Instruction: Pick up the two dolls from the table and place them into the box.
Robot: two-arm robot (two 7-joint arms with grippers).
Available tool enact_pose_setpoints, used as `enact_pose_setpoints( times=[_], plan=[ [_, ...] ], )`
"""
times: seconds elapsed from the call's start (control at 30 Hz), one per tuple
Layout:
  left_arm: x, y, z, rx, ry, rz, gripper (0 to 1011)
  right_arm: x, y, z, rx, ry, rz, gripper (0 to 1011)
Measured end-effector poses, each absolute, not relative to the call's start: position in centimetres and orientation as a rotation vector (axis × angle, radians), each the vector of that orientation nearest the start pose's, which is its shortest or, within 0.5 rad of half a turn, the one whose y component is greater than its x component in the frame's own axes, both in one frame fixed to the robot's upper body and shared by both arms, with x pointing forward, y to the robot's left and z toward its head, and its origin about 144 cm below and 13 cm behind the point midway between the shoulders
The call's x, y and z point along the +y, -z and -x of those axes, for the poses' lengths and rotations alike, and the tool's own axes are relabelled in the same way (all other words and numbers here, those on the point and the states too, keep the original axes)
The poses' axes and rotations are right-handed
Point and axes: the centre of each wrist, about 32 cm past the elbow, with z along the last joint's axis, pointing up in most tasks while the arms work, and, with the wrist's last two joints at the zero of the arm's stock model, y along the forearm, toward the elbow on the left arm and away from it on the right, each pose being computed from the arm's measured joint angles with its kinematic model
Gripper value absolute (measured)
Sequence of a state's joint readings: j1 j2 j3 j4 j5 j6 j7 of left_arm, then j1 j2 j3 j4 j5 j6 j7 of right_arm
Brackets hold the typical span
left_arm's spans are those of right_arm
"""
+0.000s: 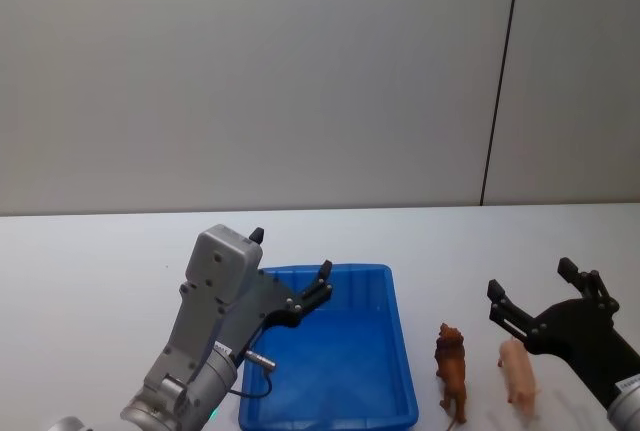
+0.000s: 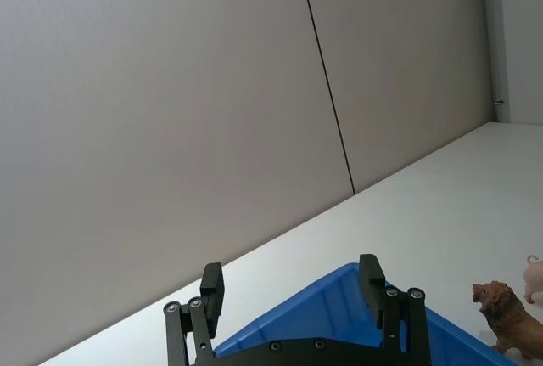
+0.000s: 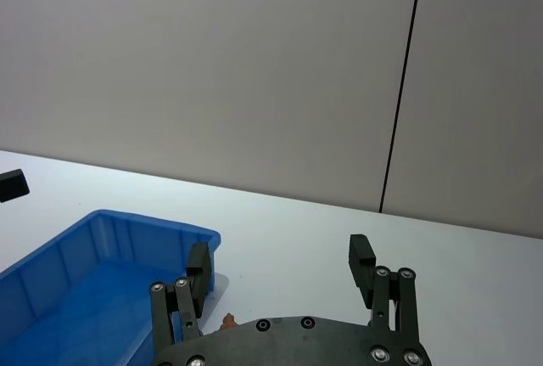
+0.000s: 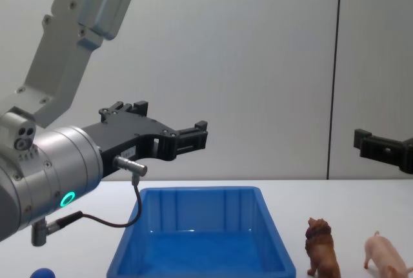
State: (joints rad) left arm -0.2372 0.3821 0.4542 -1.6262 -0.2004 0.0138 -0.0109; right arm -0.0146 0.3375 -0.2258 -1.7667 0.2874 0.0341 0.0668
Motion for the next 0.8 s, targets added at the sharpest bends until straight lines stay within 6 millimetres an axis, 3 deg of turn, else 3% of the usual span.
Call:
enact_pose_setpoints(
  times=[0.8],
  plan=[
    [19.84,-120.44,-49.20,-0.268,-1.124,-0.061,1003,-23.72,-118.88,-44.34,-0.075,1.229,-0.026,1001]
  ],
)
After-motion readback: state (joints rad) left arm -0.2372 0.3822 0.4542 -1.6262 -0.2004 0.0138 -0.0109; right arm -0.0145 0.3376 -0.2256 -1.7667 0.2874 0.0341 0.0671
